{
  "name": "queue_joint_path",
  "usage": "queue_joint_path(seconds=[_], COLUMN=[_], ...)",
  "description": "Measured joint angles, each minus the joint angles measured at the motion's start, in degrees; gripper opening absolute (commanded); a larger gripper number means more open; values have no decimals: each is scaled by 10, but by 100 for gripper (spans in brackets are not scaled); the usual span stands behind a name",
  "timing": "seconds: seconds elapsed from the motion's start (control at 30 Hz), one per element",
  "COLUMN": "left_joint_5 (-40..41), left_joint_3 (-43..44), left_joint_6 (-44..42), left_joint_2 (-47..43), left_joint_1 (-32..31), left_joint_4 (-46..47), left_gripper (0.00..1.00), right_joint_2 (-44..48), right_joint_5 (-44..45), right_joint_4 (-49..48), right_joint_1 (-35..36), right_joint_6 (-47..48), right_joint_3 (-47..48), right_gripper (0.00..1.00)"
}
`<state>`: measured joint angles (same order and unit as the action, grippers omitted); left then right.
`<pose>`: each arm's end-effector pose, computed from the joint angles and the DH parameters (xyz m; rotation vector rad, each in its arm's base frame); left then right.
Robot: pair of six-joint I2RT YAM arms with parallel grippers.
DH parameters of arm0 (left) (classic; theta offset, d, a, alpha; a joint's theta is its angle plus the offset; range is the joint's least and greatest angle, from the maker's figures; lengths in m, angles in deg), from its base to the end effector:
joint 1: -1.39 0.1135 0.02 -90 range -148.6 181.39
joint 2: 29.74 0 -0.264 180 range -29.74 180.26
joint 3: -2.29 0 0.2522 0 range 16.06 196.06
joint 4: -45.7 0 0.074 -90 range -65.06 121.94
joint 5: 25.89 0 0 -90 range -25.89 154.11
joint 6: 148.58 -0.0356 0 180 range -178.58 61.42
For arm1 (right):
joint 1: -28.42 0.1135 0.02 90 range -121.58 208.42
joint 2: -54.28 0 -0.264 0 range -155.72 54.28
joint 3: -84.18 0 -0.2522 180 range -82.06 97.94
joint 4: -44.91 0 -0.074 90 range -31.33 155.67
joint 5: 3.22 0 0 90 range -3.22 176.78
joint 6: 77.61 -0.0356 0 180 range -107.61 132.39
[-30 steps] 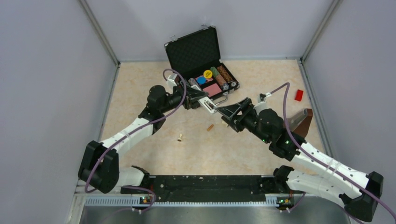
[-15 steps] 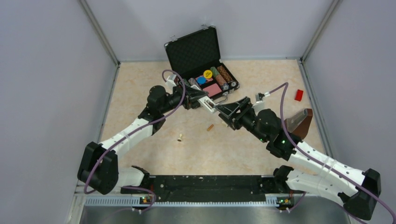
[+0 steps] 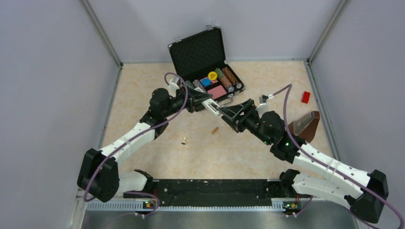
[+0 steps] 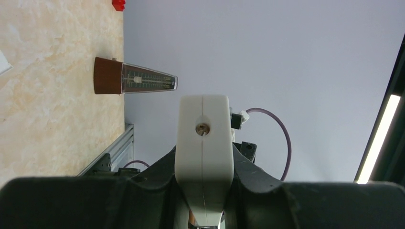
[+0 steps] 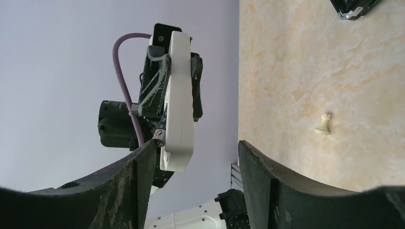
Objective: Load the batteries into the remote control
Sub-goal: Load the battery into the remote control.
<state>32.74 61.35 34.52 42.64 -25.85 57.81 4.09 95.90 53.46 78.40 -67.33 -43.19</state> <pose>0.2492 -0.1492 0.3048 -0.6124 1.9354 -1.9359 0.1403 0.1583 0.3154 0.6299 1.8326 1.5069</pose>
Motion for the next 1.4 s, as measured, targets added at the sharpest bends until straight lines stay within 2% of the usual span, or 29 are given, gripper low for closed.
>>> queue_joint_path(seconds=[0.3,0.6,0.97,1.4], left_joint_5=[15,24,24,34], left_joint_3=[0,0,0,0], left_joint_6=[-3,-4,-17,-20], left_joint_2=[-2,-2,-10,-17], left_joint_1=[-2,-3,-7,-8], left_joint_4=[-9,-10,-39,-51], left_gripper=[0,0,0,0], right_joint_2=[-13,-19,-13,-14], right_joint_5=[-10,-19,-12,-18], right_joint_4=[-11,-20,-16,-24], right_joint_1=[0,0,-2,-3], right_joint_6=[0,-13,-20,-31], right_joint_3=[0,-4,-7,-19], right_gripper=[62,56,59,50])
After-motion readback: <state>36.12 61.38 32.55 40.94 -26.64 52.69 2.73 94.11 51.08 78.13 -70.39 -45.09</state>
